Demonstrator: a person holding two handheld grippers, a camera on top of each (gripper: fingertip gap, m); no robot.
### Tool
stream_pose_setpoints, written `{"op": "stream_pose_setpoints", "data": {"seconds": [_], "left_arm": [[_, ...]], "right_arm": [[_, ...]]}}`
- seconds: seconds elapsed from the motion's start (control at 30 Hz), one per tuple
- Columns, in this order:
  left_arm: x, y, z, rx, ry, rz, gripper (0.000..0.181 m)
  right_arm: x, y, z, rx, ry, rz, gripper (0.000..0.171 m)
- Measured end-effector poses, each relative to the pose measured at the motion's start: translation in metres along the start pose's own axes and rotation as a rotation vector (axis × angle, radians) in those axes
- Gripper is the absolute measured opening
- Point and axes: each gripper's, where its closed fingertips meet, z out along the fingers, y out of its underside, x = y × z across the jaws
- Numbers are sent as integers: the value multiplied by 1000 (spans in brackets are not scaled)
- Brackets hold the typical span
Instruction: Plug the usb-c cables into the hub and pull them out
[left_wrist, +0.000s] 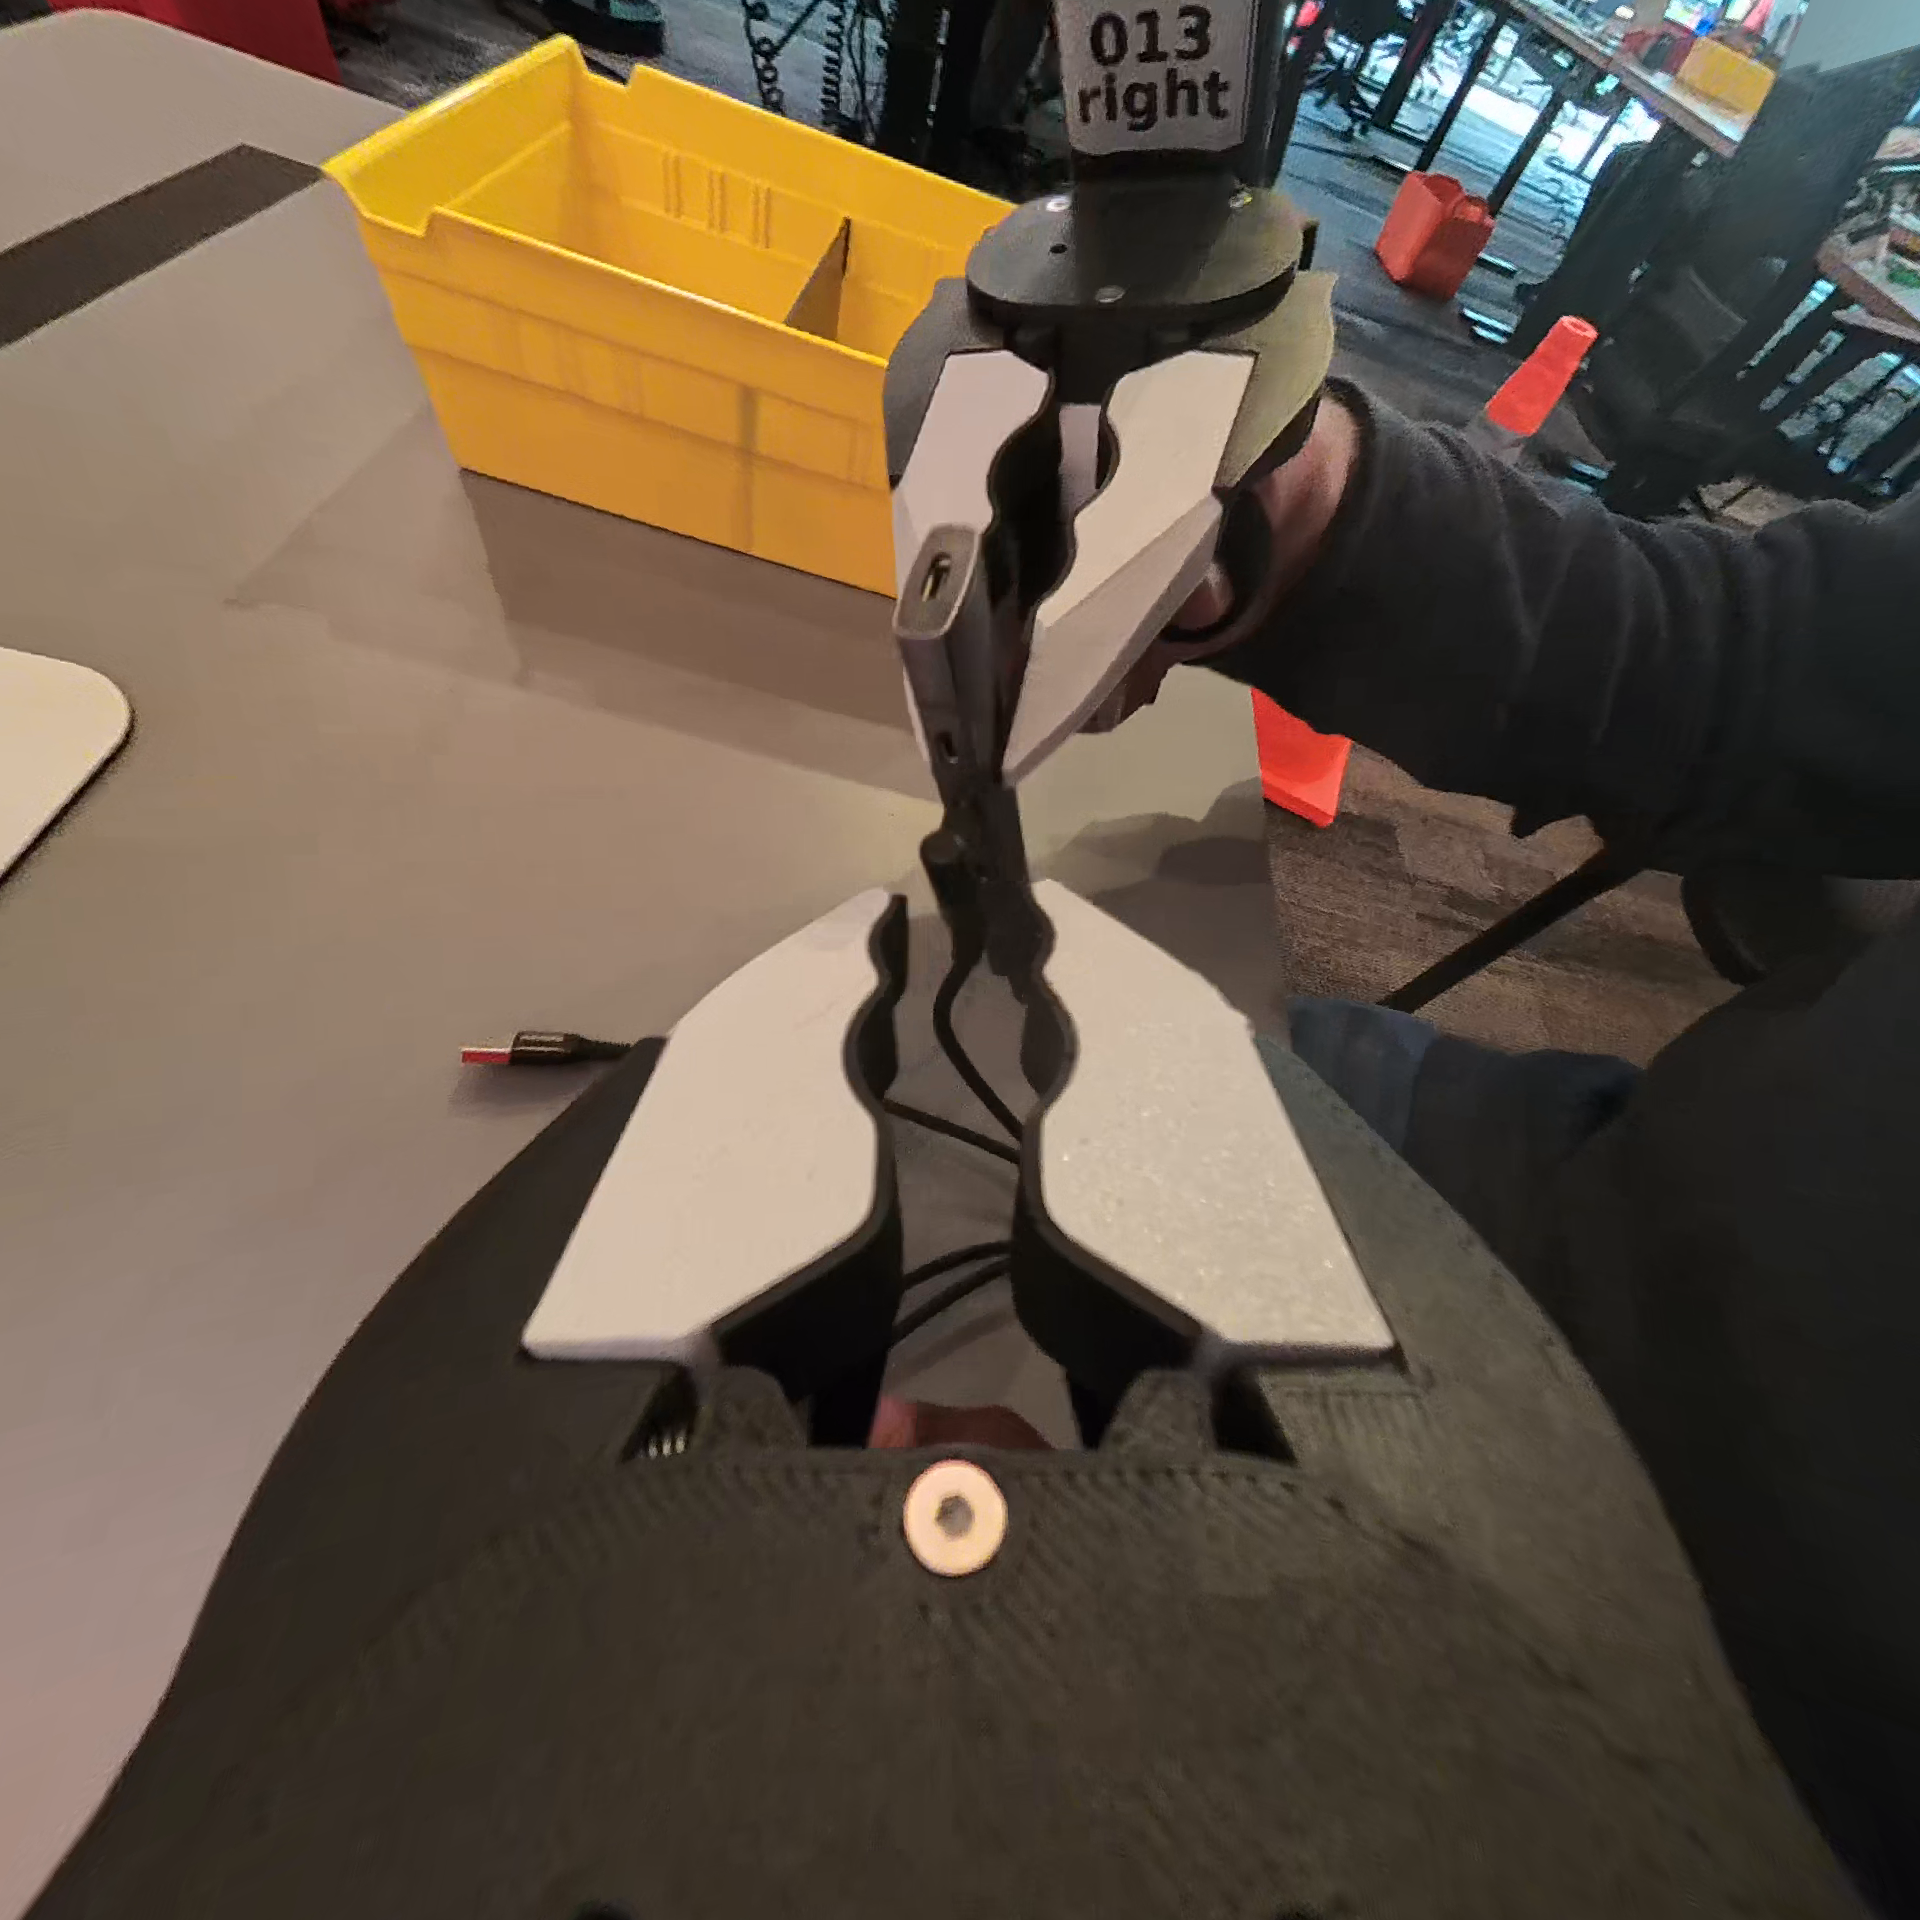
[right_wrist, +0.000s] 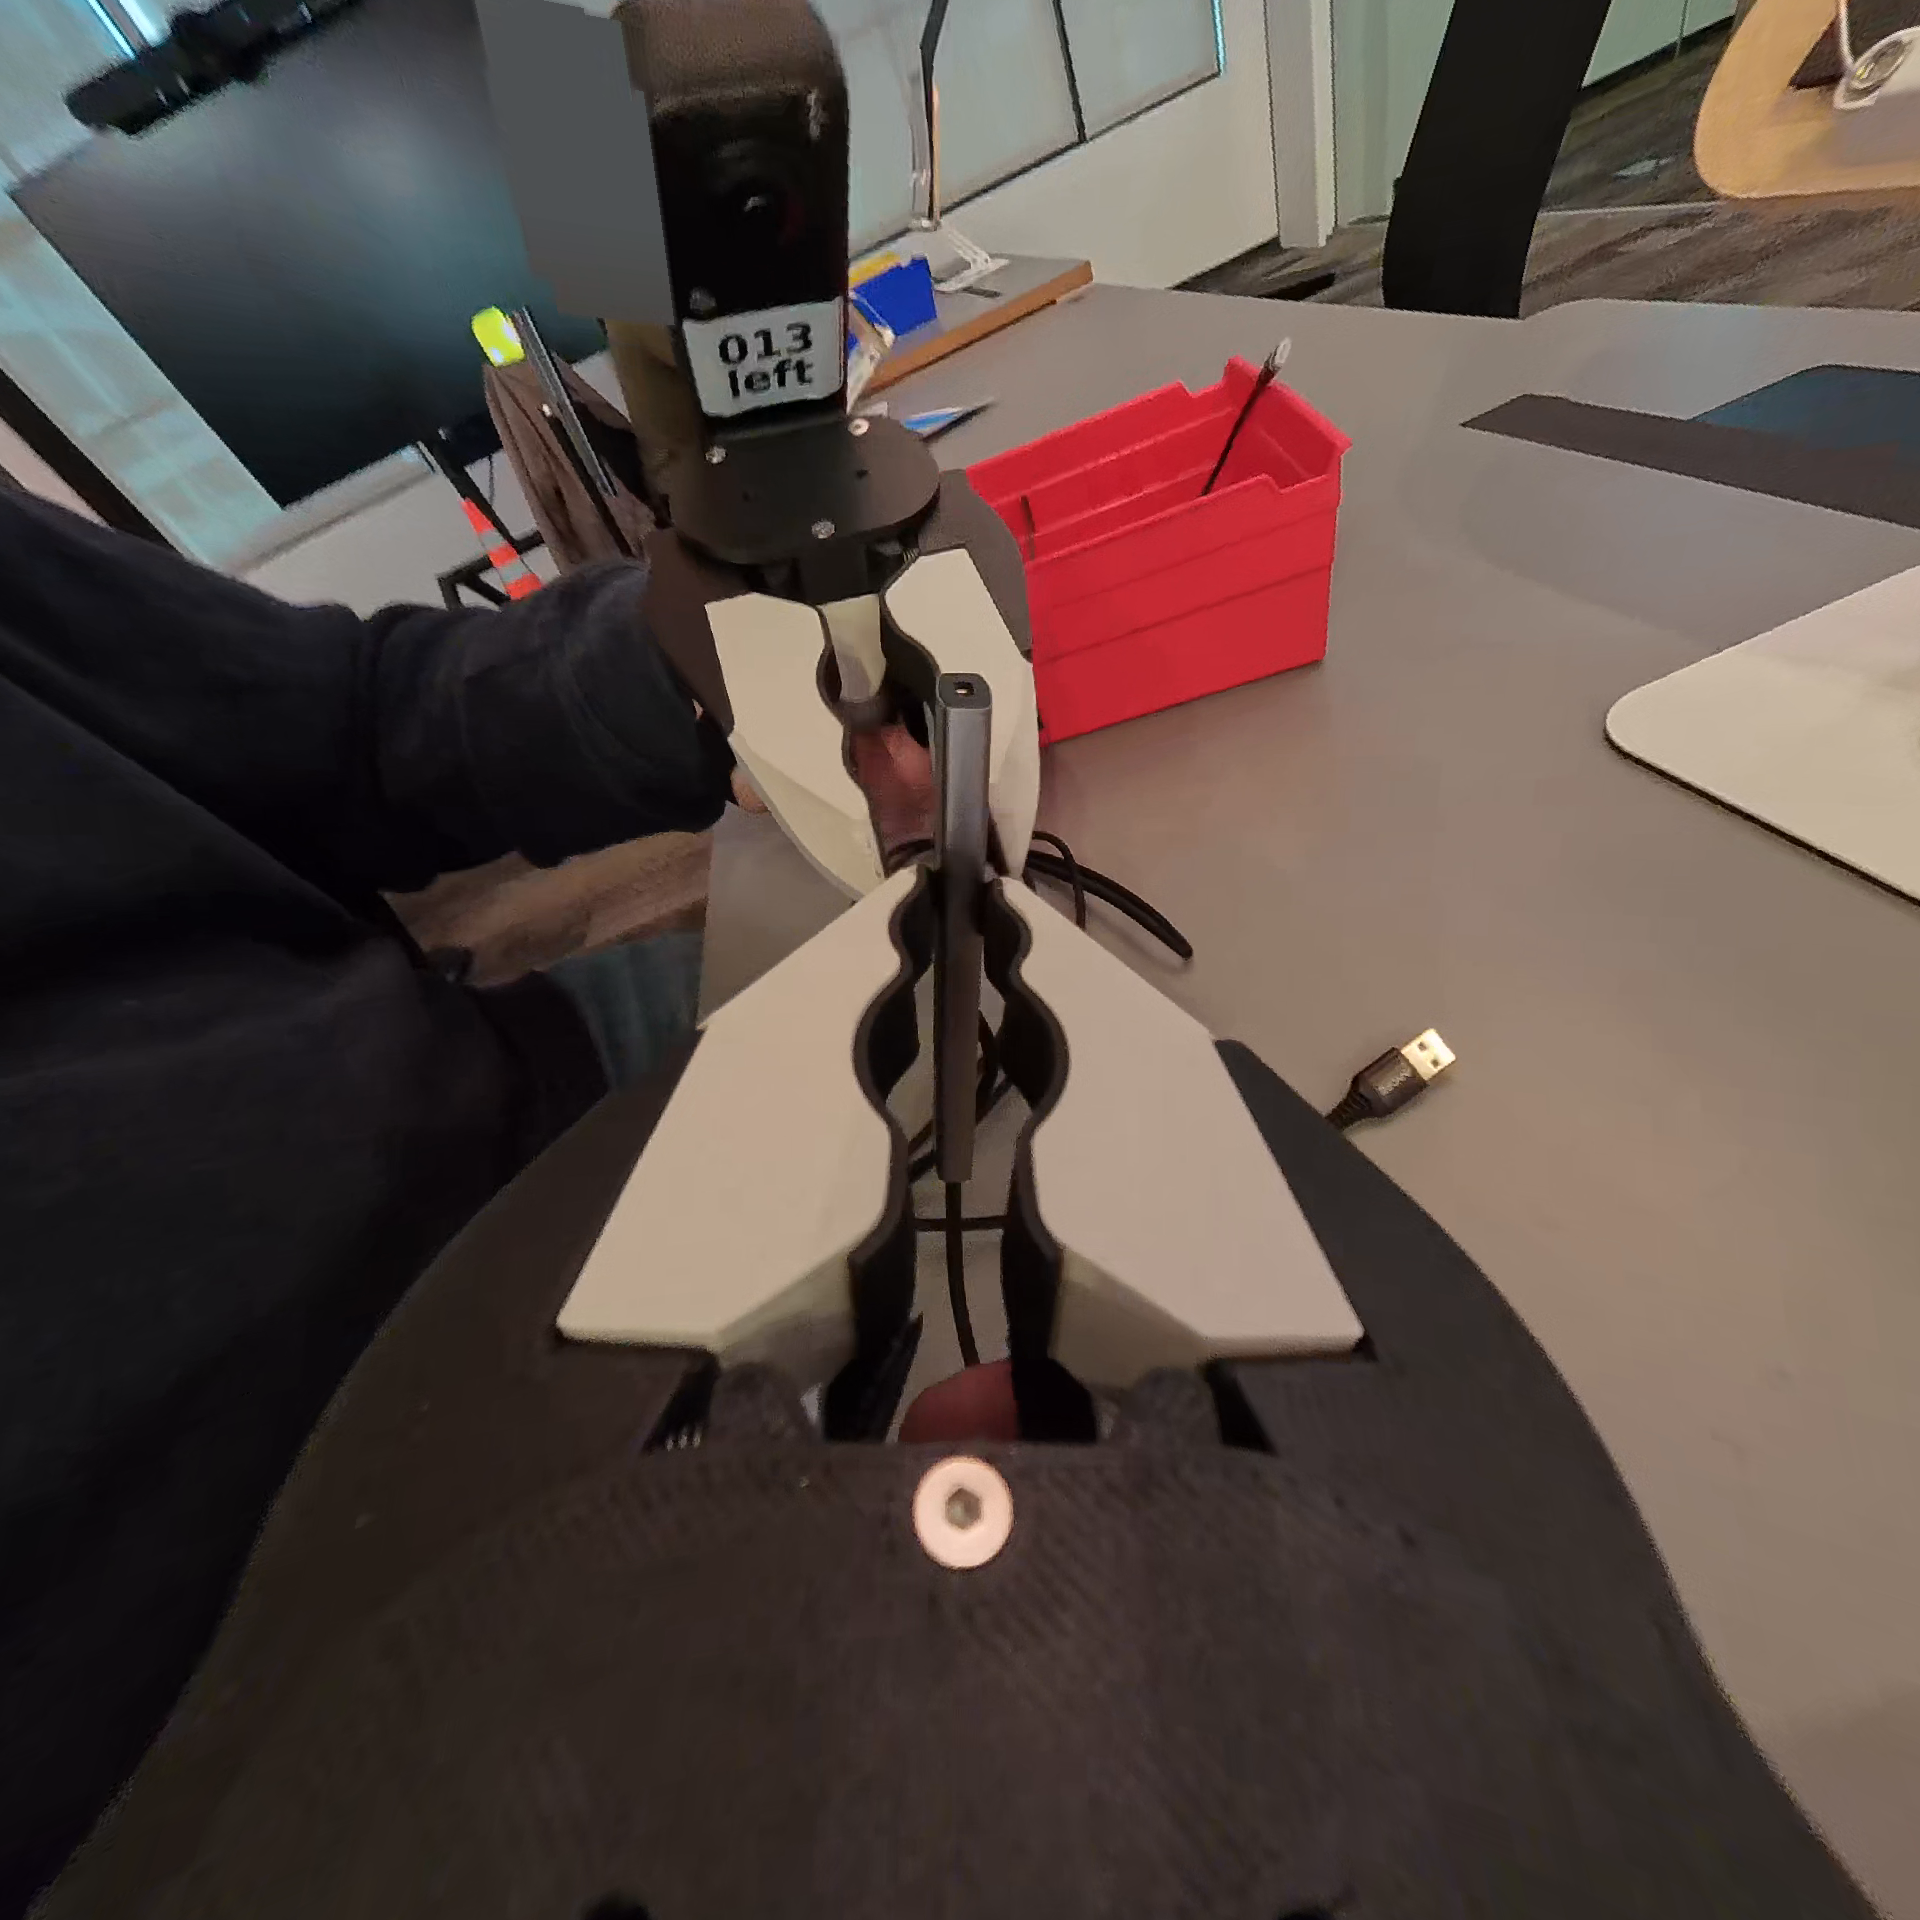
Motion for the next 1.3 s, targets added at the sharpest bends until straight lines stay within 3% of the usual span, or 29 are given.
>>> {"op": "stream_pose_setpoints", "data": {"seconds": [0.2,0.43,0.6,0.77,0.83,1.03,1.1,1.3], "left_arm": [[-8,26,-33,-107,-148,52,41],[14,106,-51,-449,-232,240,50],[19,155,-40,-625,-239,392,50],[27,160,-29,-621,-208,484,39],[29,159,-27,-615,-207,494,39],[34,160,-34,-589,-204,457,45],[38,162,-38,-584,-188,442,48],[42,164,-39,-570,-186,429,47]], "right_arm": [[6,1,-12,22,22,47,6],[18,26,-8,-82,102,97,6],[29,48,-1,-154,136,149,7],[44,76,6,-291,243,108,27],[43,80,9,-315,258,42,49],[27,69,-8,-382,384,-273,71],[9,79,-8,-449,338,-350,80],[-62,124,38,-608,48,-654,79]]}}
